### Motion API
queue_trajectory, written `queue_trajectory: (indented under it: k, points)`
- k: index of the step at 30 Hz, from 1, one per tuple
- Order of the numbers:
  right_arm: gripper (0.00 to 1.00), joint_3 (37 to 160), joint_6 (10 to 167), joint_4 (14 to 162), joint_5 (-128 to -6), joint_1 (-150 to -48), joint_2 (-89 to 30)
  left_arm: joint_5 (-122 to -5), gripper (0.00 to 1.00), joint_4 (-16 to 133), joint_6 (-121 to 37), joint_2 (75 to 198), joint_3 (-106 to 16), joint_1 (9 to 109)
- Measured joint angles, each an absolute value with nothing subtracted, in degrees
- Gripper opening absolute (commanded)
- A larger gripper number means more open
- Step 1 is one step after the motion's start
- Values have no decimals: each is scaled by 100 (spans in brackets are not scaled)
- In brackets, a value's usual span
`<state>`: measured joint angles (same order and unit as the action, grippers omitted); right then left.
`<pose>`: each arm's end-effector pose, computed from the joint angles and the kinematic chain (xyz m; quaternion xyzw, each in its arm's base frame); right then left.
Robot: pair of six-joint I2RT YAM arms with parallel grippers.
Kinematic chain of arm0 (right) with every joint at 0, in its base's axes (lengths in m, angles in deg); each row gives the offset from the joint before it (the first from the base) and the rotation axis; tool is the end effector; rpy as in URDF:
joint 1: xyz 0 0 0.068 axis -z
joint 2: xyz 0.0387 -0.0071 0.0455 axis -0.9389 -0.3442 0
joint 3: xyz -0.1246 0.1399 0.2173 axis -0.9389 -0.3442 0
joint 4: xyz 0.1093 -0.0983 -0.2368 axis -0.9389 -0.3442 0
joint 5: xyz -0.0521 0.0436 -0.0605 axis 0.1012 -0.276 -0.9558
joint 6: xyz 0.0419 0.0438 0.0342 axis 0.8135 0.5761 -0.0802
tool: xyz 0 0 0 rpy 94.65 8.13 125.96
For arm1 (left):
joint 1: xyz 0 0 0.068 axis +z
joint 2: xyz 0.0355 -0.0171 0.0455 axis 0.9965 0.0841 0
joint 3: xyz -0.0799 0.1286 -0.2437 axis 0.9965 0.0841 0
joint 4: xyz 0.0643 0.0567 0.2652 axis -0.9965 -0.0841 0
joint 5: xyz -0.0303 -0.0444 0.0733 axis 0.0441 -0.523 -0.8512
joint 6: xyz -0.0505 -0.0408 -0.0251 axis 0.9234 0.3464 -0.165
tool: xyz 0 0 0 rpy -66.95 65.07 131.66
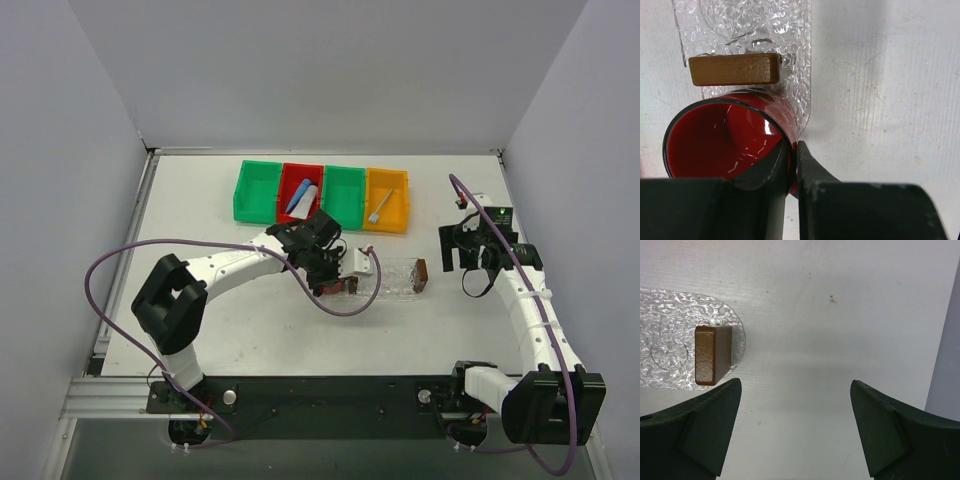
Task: Prepare toiletry sets of a toothbrush and toothpaste on the tray
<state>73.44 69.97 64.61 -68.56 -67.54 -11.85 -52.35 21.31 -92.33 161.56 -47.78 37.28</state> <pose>0.2687 -0.0055 0.2856 -0.0948 0.8879 -0.0114 0.4500 0.2519 -0.3066 0.2160 0.6858 0.6645 -0.1816 0.2348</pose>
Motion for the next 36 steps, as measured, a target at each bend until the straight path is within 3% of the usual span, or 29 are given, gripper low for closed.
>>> queue_trajectory:
  k: [21,28,36]
  points:
    - [85,7344,6997,6459,-6832,-6725,-1185,-5127,0,2041,-9322,16320,-4872,3765]
    - [85,7344,6997,6459,-6829,-6725,-1185,-5132,15,2041,-9322,16322,-4874,3765]
    - [85,7344,6997,6459,-6829,-6725,-1185,-5158,23,2043,-9320,16320,-4874,3765]
